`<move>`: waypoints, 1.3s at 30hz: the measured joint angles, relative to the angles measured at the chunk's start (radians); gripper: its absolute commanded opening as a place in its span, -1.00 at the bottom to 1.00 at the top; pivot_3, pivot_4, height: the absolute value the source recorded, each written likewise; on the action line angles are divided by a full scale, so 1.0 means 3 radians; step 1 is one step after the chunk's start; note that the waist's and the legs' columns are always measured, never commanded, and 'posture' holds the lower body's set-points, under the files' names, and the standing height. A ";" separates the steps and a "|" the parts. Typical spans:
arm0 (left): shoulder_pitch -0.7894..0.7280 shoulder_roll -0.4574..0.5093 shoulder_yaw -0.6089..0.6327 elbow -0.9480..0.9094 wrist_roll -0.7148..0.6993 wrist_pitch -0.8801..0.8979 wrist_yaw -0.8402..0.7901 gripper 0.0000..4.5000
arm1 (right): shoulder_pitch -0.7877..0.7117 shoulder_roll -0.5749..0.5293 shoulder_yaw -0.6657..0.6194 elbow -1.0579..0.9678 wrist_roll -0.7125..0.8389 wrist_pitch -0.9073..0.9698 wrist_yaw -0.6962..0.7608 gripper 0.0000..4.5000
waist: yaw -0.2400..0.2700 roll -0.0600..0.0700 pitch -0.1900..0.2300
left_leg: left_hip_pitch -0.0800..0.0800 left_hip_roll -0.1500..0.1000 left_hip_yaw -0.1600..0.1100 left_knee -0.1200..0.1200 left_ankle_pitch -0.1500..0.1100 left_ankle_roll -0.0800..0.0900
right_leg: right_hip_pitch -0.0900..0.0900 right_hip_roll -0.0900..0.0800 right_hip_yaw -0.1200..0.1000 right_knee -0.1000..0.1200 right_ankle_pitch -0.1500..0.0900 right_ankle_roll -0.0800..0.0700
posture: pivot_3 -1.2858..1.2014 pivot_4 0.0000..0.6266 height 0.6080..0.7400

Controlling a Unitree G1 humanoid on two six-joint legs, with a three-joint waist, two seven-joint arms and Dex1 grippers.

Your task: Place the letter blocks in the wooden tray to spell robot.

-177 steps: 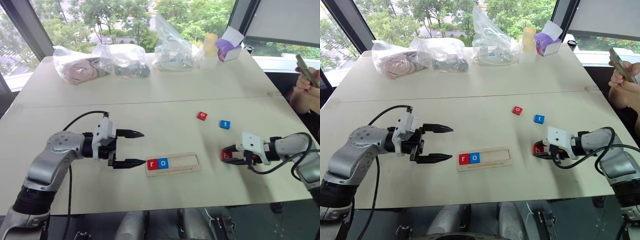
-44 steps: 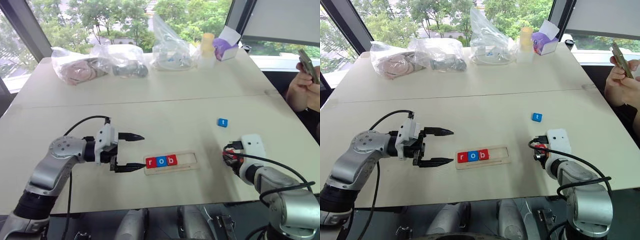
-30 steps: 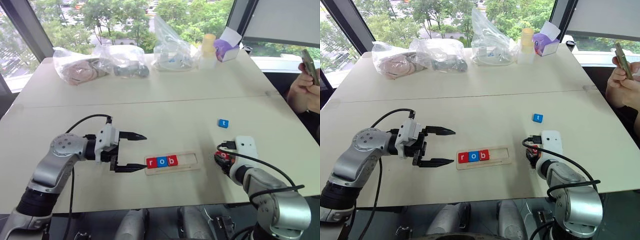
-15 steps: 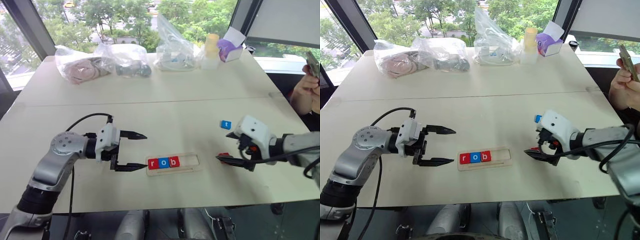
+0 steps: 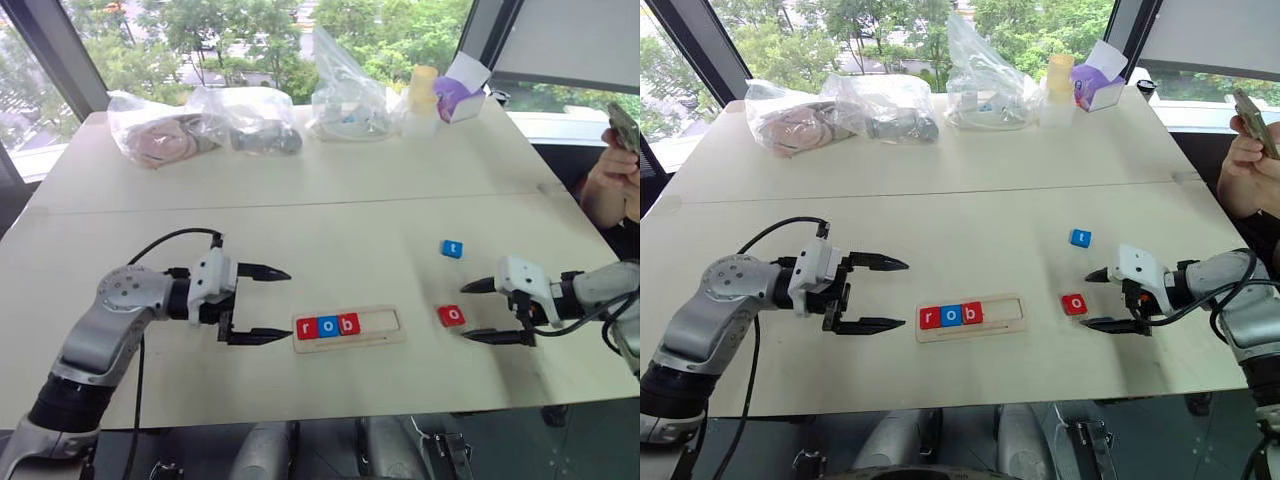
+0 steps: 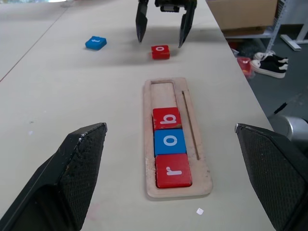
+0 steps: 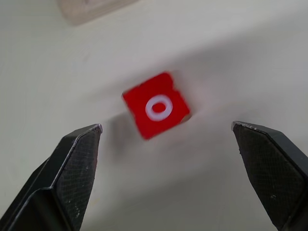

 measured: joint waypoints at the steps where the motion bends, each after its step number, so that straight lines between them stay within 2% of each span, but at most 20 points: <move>1: 0.0006 0.0004 0.0005 -0.0007 -0.0001 0.0003 0.0005 1.00 | -0.0001 0.0000 0.0027 0.0009 -0.0011 -0.0051 0.0030 0.99 | 0.0000 0.0000 0.0000 | 0.0000 0.0000 0.0000 0.0000 0.0000 0.0000 | 0.0000 0.0000 0.0000 0.0000 0.0000 0.0000 | 0.03 -0.52 1.00; 14: 0.0025 0.0035 0.0032 -0.0062 -0.0063 0.0062 0.0051 1.00 | -0.0051 0.0194 0.0084 0.0042 -0.0120 -0.0325 -0.0021 0.99 | 0.0001 0.0000 0.0000 | 0.0001 -0.0001 0.0000 0.0001 0.0000 0.0000 | 0.0000 -0.0001 0.0000 0.0000 0.0001 0.0000 | 0.03 -0.52 1.00; 17: 0.0031 0.0036 0.0034 -0.0062 -0.0065 0.0061 0.0052 1.00 | -0.0046 0.0194 0.0086 0.0085 -0.0138 -0.0413 -0.0028 0.62 | 0.0002 0.0000 0.0000 | 0.0001 -0.0001 0.0000 0.0001 0.0000 0.0000 | 0.0001 -0.0001 0.0000 0.0000 0.0001 0.0000 | 0.03 -0.52 1.00; 22: 0.0045 0.0036 0.0035 -0.0061 -0.0065 0.0052 0.0054 1.00 | -0.0048 0.0219 0.0078 0.0101 -0.0124 -0.0426 -0.0034 -0.49 | 0.0003 -0.0001 -0.0001 | 0.0001 -0.0001 0.0000 0.0001 0.0000 0.0000 | 0.0002 -0.0001 0.0000 0.0000 0.0001 -0.0001 | 0.03 -0.52 1.00; 26: 0.0050 0.0035 0.0035 -0.0061 -0.0065 0.0038 0.0054 1.00 | -0.0048 0.0238 0.0076 0.0055 -0.0114 -0.0377 -0.0083 -0.50 | -0.0006 -0.0001 -0.0001 | 0.0002 0.0000 0.0000 0.0001 0.0000 0.0000 | 0.0002 -0.0001 0.0001 0.0001 0.0001 -0.0001 | 0.03 -0.52 1.00; 32: 0.0052 0.0035 0.0033 -0.0058 -0.0064 0.0034 0.0028 1.00 | -0.0244 0.0251 0.0162 -0.0806 -0.0062 0.0224 -0.0197 -0.50 | 0.0000 0.0005 0.0002 | 0.0001 0.0000 -0.0001 0.0001 0.0000 0.0000 | -0.0001 -0.0001 0.0003 0.0002 0.0002 -0.0001 | 0.03 -0.52 1.00; 36: 0.0051 0.0033 0.0021 -0.0056 -0.0062 0.0026 -0.0009 1.00 | -0.0434 0.0279 0.0402 -0.1387 -0.0062 0.0693 -0.0216 -0.50 | 0.0017 0.0005 0.0002 | -0.0002 -0.0002 -0.0004 0.0001 0.0000 -0.0001 | -0.0001 -0.0004 0.0000 -0.0001 0.0001 -0.0001 | 0.03 -0.52 1.00; 39: 0.0050 0.0030 0.0018 -0.0055 -0.0059 0.0025 -0.0013 1.00 | -0.0487 0.0414 0.0640 -0.1466 -0.0154 0.0879 -0.0304 -0.50 | 0.0021 0.0004 0.0002 | -0.0003 -0.0005 -0.0003 0.0001 0.0000 -0.0001 | -0.0001 -0.0007 0.0000 -0.0002 0.0001 -0.0002 | 0.03 -0.52 1.00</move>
